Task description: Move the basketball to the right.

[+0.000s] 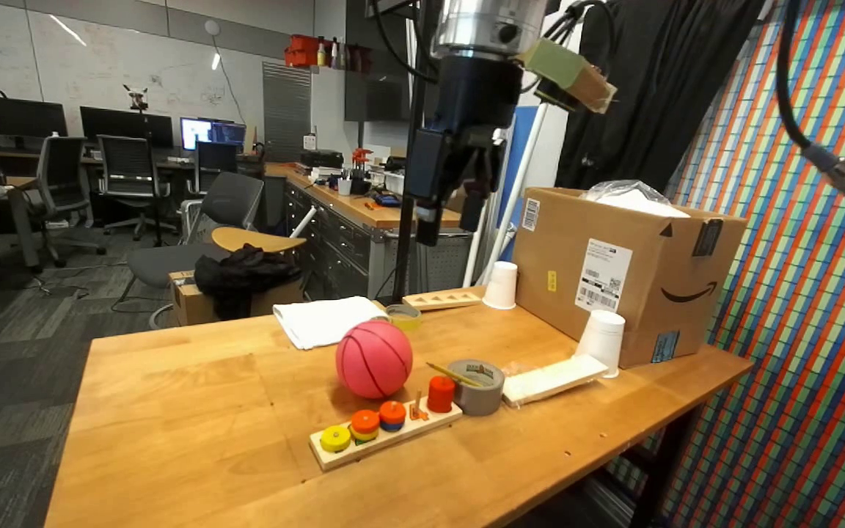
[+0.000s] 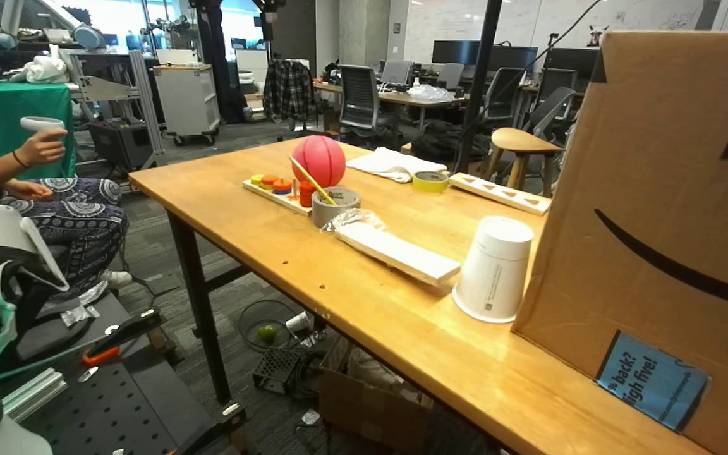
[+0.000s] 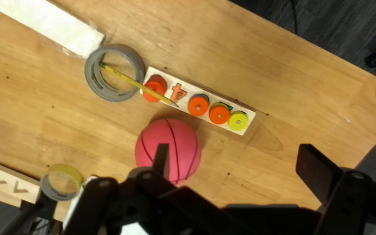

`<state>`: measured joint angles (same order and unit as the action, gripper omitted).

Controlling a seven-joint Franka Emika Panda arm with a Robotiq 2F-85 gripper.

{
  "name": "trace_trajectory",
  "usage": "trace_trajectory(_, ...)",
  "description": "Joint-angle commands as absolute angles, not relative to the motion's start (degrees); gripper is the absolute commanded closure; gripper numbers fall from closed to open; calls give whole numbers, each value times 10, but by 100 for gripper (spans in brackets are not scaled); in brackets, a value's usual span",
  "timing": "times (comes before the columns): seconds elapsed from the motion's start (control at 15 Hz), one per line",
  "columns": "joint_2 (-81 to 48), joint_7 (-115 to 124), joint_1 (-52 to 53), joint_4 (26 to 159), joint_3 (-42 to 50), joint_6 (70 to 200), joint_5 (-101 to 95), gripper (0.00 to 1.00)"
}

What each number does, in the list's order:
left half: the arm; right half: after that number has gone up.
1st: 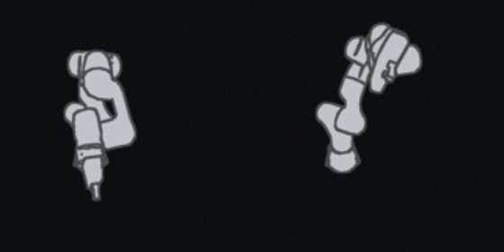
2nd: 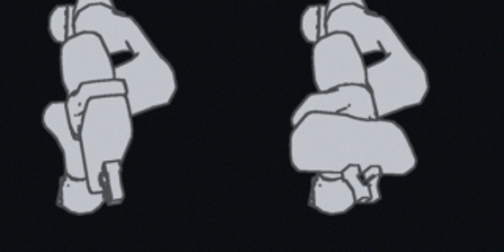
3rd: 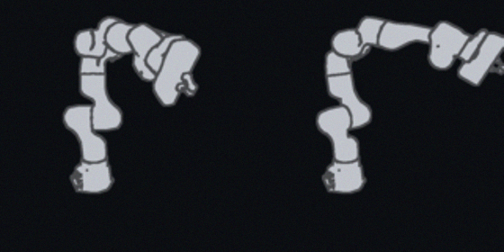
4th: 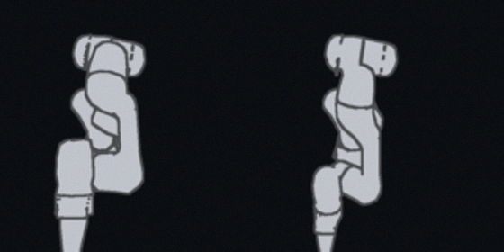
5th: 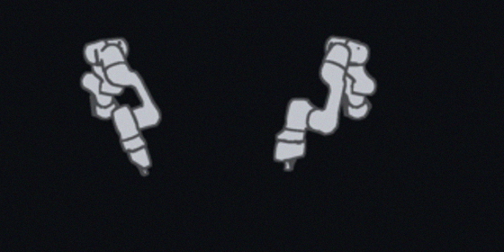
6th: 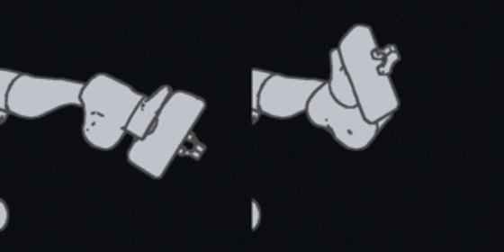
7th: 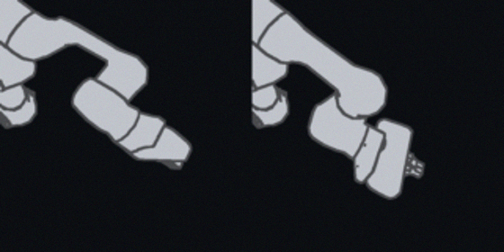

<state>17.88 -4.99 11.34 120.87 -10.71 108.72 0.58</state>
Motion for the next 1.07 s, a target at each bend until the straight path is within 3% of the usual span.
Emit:
trace_trajectory(0.0, 104, -39, 133, 1134, -136, 1105, 10, 0)
trace_trajectory(1.0, -140, -46, 152, 984, -158, 1117, 53, 0)
